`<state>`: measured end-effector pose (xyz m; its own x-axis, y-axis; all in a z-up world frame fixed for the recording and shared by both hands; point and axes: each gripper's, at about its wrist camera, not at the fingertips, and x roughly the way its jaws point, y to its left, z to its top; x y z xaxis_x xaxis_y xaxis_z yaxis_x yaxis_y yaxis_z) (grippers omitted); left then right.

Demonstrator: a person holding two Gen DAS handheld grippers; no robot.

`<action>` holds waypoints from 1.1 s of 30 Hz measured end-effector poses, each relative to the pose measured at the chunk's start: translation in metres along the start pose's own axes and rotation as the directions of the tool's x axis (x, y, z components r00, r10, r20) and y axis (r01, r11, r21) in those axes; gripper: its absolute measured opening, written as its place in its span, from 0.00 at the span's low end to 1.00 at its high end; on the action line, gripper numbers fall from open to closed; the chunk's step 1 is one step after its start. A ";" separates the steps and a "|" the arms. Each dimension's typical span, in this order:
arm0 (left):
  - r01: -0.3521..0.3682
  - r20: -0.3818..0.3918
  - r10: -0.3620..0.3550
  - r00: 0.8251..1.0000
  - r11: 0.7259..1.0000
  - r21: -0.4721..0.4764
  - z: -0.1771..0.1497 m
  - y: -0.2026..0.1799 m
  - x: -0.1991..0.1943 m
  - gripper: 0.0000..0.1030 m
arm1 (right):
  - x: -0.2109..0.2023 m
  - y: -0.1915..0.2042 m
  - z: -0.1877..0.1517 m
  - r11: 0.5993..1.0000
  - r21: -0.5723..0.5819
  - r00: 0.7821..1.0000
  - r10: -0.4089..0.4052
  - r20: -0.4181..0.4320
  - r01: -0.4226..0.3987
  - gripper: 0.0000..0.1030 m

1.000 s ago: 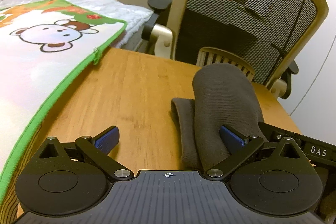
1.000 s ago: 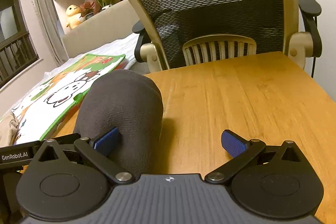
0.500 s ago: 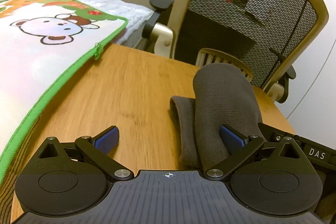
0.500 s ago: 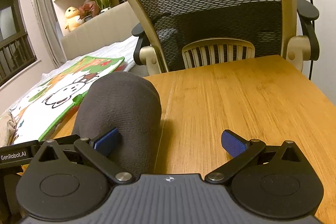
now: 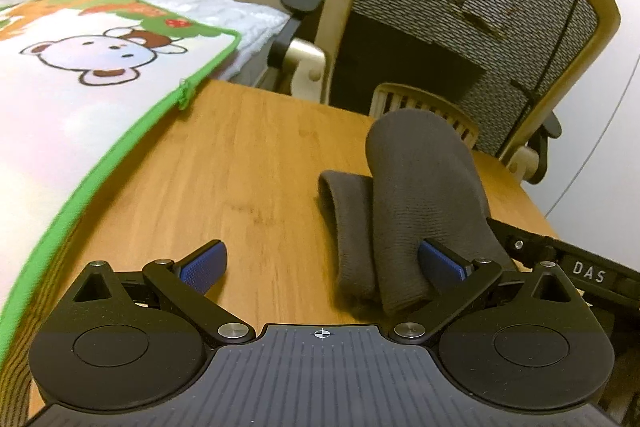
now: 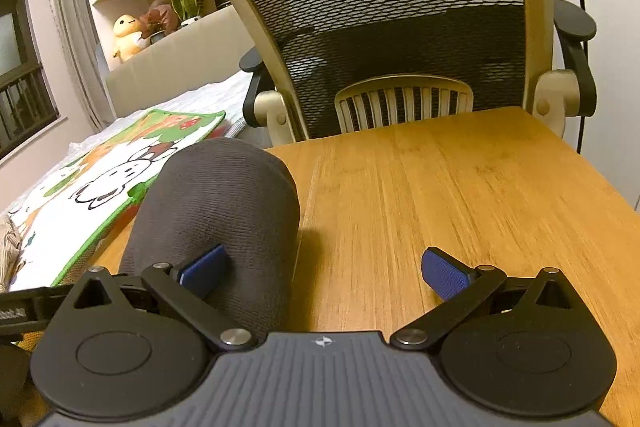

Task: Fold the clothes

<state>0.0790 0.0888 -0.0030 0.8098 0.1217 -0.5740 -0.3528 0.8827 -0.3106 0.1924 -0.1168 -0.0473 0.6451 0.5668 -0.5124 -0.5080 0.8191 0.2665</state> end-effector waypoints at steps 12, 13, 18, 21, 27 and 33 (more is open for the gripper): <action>-0.038 0.007 0.038 0.999 0.998 -0.040 -0.024 0.004 -0.034 1.00 | -0.023 -0.007 -0.012 0.996 0.050 0.997 -0.069 0.038 0.067 1.00; -0.047 0.008 0.047 0.999 0.999 -0.027 -0.029 0.002 -0.037 1.00 | -0.027 -0.008 -0.014 0.995 0.055 0.996 -0.081 0.033 0.079 1.00; -0.077 0.002 0.077 0.997 0.996 0.038 -0.049 -0.015 -0.054 1.00 | -0.047 -0.016 -0.029 0.991 0.075 0.994 -0.107 -0.004 0.107 1.00; -0.115 -0.009 0.116 0.993 0.990 0.077 -0.060 -0.028 -0.061 1.00 | -0.059 -0.014 -0.040 0.993 0.049 0.993 -0.106 -0.058 0.109 1.00; -0.211 -0.035 0.220 0.975 0.962 0.171 -0.079 -0.051 -0.069 1.00 | -0.079 0.011 -0.061 0.979 -0.131 0.974 -0.175 -0.141 0.157 1.00; -0.247 -0.039 0.261 0.965 0.945 0.213 -0.087 -0.059 -0.071 1.00 | -0.087 0.026 -0.072 0.965 -0.177 0.963 -0.223 -0.151 0.196 1.00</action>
<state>0.0016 -0.0112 -0.0096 0.6705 0.3299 -0.6646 -0.4340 0.9009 0.0094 0.0825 -0.1513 -0.0545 0.6485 0.3499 -0.6761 -0.4650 0.8852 0.0121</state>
